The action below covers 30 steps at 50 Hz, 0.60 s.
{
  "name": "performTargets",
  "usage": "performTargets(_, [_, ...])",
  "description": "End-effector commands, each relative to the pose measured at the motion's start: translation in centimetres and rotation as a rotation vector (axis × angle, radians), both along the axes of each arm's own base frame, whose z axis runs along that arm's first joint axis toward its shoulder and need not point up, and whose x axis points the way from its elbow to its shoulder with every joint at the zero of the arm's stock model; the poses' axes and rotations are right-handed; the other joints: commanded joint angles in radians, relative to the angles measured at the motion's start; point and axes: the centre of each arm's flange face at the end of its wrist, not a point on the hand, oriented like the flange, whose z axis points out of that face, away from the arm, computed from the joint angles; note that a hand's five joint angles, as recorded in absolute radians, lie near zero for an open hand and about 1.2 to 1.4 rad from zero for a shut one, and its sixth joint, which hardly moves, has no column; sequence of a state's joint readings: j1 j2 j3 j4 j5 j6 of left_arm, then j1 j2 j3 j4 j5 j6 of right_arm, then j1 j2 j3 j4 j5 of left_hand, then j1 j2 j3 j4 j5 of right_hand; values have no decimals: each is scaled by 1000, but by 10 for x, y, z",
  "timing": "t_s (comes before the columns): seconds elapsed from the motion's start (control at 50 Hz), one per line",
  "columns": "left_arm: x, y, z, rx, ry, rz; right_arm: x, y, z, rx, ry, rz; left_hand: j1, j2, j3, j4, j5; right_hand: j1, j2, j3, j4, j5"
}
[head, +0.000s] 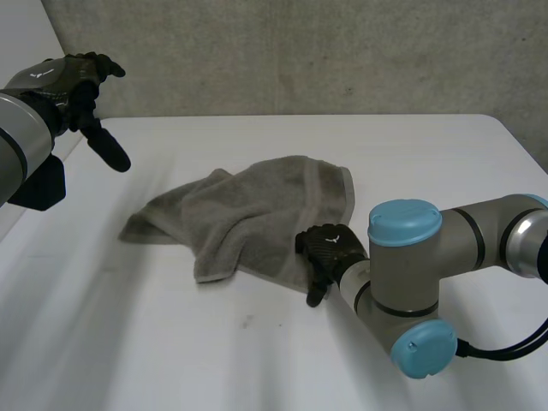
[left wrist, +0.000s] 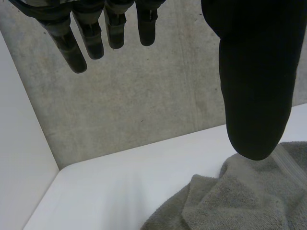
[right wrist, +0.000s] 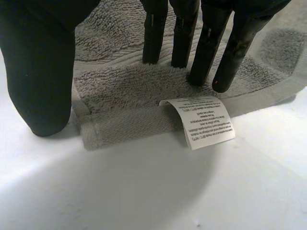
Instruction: Fold the laundry
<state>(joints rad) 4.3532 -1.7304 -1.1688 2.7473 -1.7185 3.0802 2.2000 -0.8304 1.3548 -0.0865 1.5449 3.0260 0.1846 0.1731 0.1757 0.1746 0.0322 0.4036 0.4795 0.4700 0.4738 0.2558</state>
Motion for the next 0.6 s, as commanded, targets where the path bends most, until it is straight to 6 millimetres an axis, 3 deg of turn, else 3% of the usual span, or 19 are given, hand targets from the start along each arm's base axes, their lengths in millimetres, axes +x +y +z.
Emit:
performTargets(0.02, [0,0,0,0,0,-2,2,-5,-1,-22,-3,-10,0,11,8,10,-23,166,90,99,96,139])
performTargets(0.36, [-2,2,-3,4,-2,-8,4,-14,3,-65,-16,-17,0,11,8,10,-23,269,193,202,198,242])
performTargets(0.46, [-2,1,-3,-3,1,-8,4,-16,3,-87,-18,-16,0,11,8,10,-23,623,547,556,553,596])
performTargets(0.6, [-2,1,-3,-5,0,-8,5,-16,2,-89,-21,-8,0,11,8,10,-23,929,853,862,859,902])
